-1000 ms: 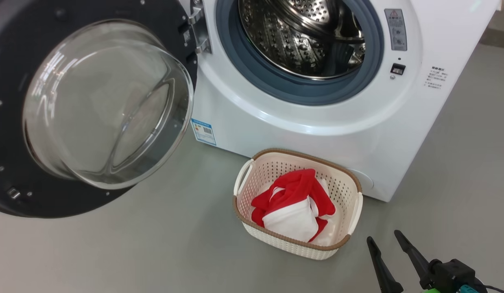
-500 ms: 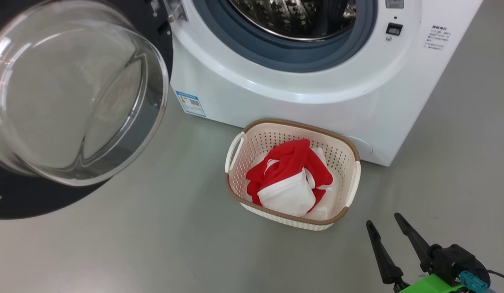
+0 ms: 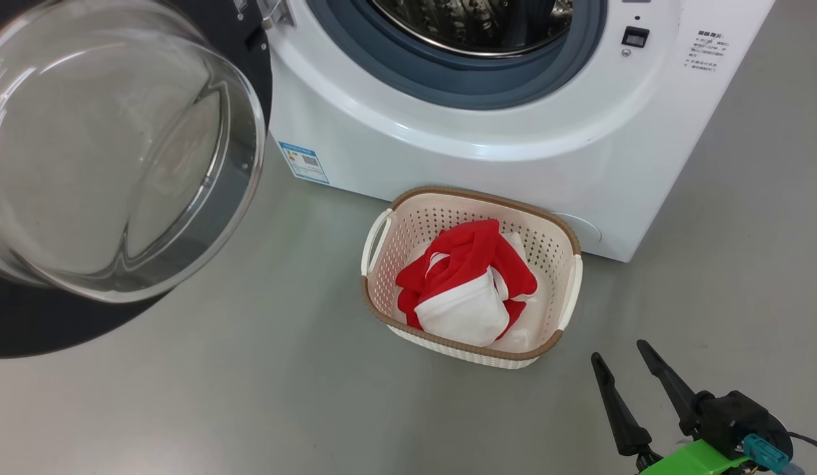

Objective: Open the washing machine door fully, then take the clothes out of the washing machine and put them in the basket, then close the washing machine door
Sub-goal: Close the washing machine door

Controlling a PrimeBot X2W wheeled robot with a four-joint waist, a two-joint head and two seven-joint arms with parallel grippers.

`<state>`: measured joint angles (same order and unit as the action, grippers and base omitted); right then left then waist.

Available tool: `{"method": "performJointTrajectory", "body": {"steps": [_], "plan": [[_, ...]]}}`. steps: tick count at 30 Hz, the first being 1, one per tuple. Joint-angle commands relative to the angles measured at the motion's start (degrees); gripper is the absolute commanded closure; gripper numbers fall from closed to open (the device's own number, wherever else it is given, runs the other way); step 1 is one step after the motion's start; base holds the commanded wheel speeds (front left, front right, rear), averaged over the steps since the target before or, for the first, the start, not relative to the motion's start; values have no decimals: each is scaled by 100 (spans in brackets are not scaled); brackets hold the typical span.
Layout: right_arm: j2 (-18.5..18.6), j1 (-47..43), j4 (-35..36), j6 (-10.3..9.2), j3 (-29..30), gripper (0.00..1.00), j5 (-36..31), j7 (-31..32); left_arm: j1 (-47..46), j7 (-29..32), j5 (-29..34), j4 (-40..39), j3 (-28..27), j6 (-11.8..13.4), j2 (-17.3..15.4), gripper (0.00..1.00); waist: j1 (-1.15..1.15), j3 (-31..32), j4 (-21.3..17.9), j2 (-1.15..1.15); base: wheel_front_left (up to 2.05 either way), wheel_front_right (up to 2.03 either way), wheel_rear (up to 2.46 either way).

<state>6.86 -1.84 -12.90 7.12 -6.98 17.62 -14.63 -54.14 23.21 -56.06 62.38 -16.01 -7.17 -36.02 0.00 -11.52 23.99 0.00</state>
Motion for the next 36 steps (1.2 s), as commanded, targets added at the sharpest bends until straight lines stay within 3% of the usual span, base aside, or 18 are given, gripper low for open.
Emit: {"method": "performJointTrajectory", "body": {"steps": [1,14,28,36], "plan": [[38,120,122,36,-163,0,-20,-37,-67,118,-61,-116,-32,-31,-454,100,0,16,-7,0,0,0,0],[-7,10,103,36,-132,0,7,-37,465,1072,-572,-907,348,-32,-340,100,0,251,-60,0,0,0,0],[-99,-117,94,36,-95,0,35,-37,1561,1994,-1560,-2906,847,-32,-399,100,0,535,-83,0,0,0,0],[-98,-149,99,36,-88,0,52,-37,2148,2044,-2026,-3798,1077,-32,-577,100,0,601,-112,0,0,0,0]]}}
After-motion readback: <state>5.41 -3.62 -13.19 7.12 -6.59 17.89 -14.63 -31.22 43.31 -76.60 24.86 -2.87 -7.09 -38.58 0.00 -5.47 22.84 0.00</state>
